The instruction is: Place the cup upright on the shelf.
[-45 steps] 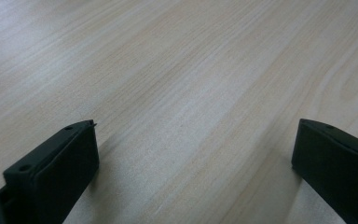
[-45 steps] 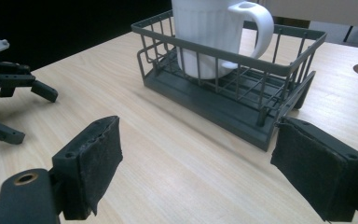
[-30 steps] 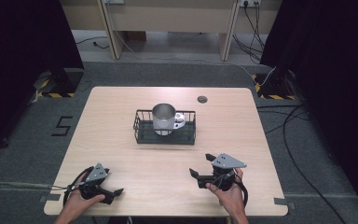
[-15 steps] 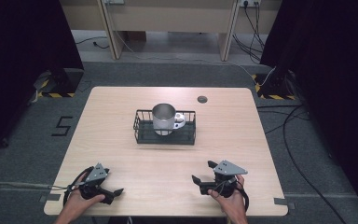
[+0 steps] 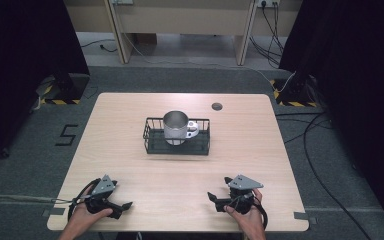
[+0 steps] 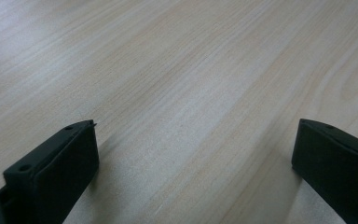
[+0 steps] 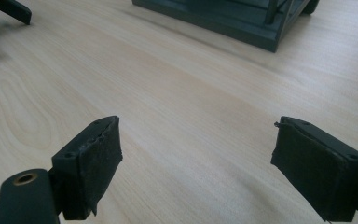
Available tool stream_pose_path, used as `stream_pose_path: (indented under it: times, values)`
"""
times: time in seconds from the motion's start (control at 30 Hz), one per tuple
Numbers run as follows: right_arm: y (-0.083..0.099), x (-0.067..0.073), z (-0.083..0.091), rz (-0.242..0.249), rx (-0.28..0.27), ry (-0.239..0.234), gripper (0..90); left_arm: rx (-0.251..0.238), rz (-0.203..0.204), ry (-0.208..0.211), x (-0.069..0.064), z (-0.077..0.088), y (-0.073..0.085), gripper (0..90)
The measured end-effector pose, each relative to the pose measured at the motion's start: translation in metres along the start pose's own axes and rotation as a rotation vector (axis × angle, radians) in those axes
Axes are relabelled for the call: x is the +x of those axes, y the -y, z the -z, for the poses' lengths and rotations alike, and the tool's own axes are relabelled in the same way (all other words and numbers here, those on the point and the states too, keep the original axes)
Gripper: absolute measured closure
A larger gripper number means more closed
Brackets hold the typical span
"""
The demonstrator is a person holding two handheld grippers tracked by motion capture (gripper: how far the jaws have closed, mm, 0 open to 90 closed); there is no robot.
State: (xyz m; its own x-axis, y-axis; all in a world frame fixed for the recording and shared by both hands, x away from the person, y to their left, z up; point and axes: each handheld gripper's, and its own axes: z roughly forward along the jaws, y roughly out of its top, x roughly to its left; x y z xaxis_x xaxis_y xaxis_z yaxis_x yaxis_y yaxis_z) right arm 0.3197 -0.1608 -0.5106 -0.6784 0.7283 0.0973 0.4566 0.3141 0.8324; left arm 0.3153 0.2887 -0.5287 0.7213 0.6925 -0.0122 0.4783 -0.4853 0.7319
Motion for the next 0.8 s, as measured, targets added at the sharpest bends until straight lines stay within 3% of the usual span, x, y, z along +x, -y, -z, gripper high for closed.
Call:
stream_pose_path:
  times: [0.43, 0.6, 0.8]
  values:
    - [0.007, 0.000, -0.007, -0.003, 0.106, 0.024, 15.4, 0.000, 0.000, 0.000, 0.000, 0.000, 0.000, 0.0]
    - [0.007, 0.003, -0.010, 0.033, 0.162, 0.063, 15.0, 0.000, 0.000, 0.000, 0.000, 0.000, 0.000, 0.0]
    - [0.007, 0.005, -0.012, 0.071, 0.175, 0.079, 14.4, 0.001, -0.002, 0.000, 0.000, 0.000, 0.000, 0.0]
